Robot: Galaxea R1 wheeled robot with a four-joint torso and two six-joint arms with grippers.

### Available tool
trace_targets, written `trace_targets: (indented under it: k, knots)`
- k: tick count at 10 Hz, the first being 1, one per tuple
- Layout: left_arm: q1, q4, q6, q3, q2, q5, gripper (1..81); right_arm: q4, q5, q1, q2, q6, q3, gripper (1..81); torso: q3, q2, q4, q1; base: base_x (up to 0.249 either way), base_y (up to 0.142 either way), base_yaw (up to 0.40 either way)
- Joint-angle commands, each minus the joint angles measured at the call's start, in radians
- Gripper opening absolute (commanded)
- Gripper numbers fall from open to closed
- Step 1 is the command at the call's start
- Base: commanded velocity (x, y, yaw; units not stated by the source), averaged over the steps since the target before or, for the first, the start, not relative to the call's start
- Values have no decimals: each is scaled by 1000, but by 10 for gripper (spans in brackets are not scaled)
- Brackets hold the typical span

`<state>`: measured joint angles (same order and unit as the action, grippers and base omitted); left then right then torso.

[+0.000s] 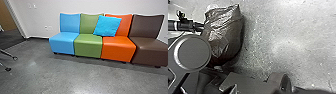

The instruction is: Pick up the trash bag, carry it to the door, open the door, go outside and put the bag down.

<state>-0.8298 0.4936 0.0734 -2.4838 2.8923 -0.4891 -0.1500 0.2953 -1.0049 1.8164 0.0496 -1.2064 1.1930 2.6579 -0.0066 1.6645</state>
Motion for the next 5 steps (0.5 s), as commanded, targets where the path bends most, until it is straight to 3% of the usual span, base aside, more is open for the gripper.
trace_targets:
  k: [1, 2, 3, 5]
  knots:
    - [113, 13, 5, -71, 39, -68, 811, -22, 56, 74, -61, 1, 13, 811, 88, 0, 0, 0, 0, 0, 0]
    - [106, 13, 6, -98, 55, -66, 811, -22, 57, 74, -58, 1, 12, 811, 29, 0, 0, 0, 0, 0, 0]
    - [97, 11, 8, -139, 81, -34, 811, -23, 57, 74, -55, 1, 9, 811, 63, 0, 0, 0, 0, 0, 0]
    - [82, 25, 0, -165, 104, 29, 811, -26, 70, 73, -41, 1, -1, 811, 84, 0, 0, 1, 0, 0, 0]
